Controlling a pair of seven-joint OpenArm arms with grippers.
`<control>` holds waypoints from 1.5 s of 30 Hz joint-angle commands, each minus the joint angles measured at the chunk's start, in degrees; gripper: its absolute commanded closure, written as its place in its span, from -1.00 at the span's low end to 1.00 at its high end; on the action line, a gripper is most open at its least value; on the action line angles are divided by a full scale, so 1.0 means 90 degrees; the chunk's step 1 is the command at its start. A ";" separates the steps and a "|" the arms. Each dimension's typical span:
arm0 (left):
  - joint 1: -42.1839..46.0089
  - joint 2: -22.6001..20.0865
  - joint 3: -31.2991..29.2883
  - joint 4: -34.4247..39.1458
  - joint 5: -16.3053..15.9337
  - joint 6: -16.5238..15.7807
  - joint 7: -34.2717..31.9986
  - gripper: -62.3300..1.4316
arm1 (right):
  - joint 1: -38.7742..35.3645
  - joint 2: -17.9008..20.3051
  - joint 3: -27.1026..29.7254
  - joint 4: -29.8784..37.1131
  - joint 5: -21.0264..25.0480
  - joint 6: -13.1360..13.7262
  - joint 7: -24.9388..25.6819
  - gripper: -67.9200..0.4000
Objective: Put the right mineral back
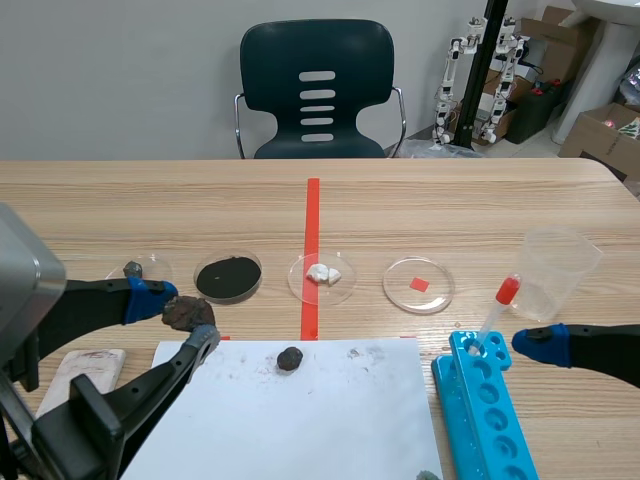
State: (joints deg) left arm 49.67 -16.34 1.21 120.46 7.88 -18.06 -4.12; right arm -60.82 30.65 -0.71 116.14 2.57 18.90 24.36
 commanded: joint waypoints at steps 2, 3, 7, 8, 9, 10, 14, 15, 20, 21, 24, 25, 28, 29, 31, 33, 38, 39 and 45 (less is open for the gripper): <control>-0.0005 0.0029 0.0022 0.0039 -0.0083 0.0036 -0.0114 0.64 | 0.0019 0.0032 0.0044 0.0053 0.0066 -0.0002 0.0112 -1.00; -0.0010 0.0029 0.0022 0.0039 -0.0083 0.0036 -0.0114 0.64 | 0.0019 0.0032 0.0044 0.0053 0.0066 -0.0002 0.0112 -1.00; -0.0022 0.0029 0.0022 0.0039 -0.0083 0.0036 -0.0107 0.64 | 0.0019 0.0032 0.0044 0.0053 0.0066 -0.0002 0.0114 -1.00; -0.0022 0.0029 0.0022 0.0039 -0.0083 0.0036 -0.0104 0.64 | 0.0019 0.0032 0.0044 0.0053 0.0066 -0.0002 0.0114 -1.00; -0.0019 0.0029 0.0022 0.0039 -0.0083 0.0036 -0.0102 0.64 | 0.0019 0.0032 0.0044 0.0053 0.0066 -0.0002 0.0114 -1.00; -0.0019 0.0029 0.0022 0.0039 -0.0083 0.0036 -0.0087 0.64 | 0.0019 0.0032 0.0044 0.0053 0.0066 -0.0002 0.0114 -1.00; -0.0019 0.0029 0.0024 0.0039 -0.0083 0.0036 -0.0083 0.64 | 0.0019 0.0032 0.0044 0.0053 0.0066 -0.0002 0.0114 -1.00; -0.0019 0.0029 0.0024 0.0039 -0.0083 0.0036 -0.0085 0.64 | 0.0019 0.0032 0.0044 0.0053 0.0066 -0.0002 0.0114 -1.00; -0.0019 0.0029 0.0024 0.0039 -0.0083 0.0036 -0.0085 0.64 | 0.0019 0.0032 0.0044 0.0053 0.0066 -0.0002 0.0114 -1.00; -0.0019 0.0029 0.0024 0.0039 -0.0083 0.0036 -0.0085 0.64 | 0.0019 0.0032 0.0044 0.0053 0.0066 -0.0002 0.0114 -1.00; -0.0019 0.0029 0.0024 0.0039 -0.0083 0.0036 -0.0085 0.64 | 0.0019 0.0032 0.0044 0.0053 0.0066 -0.0002 0.0114 -1.00; -0.0019 0.0029 0.0024 0.0039 -0.0083 0.0034 -0.0085 0.64 | 0.0019 0.0032 0.0044 0.0053 0.0066 -0.0002 0.0114 -1.00; -0.0019 0.0032 0.0034 0.0039 -0.0085 0.0034 -0.0085 0.64 | 0.0019 0.0032 0.0044 0.0053 0.0066 -0.0002 0.0114 -1.00; -0.0019 0.0032 0.0049 0.0039 -0.0085 0.0034 -0.0087 0.64 | 0.0019 0.0032 0.0044 0.0053 0.0066 -0.0002 0.0114 -1.00; -0.0019 0.0032 0.0073 0.0039 -0.0083 0.0034 -0.0085 0.64 | 0.0019 0.0032 0.0044 0.0053 0.0066 -0.0002 0.0114 -1.00; -0.0019 0.0032 0.0073 0.0039 -0.0083 0.0034 -0.0085 0.64 | 0.0019 0.0032 0.0044 0.0053 0.0066 -0.0002 0.0114 -1.00; -0.0019 0.0032 0.0078 0.0039 -0.0085 0.0034 -0.0090 0.64 | 0.0019 0.0032 0.0044 0.0053 0.0066 -0.0002 0.0114 -1.00; -0.0022 0.0032 0.0078 0.0039 -0.0085 0.0034 -0.0090 0.64 | 0.0019 0.0032 0.0044 0.0053 0.0066 -0.0002 0.0114 -1.00; -0.0474 0.0027 0.0355 -0.0250 -0.0401 0.0036 -0.0087 0.64 | 0.0019 0.0032 0.0044 0.0053 0.0066 -0.0002 0.0112 -1.00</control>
State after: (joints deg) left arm 47.24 -16.34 3.66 119.35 5.08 -18.06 -4.14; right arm -60.82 30.65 -0.71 116.14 2.55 18.90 24.36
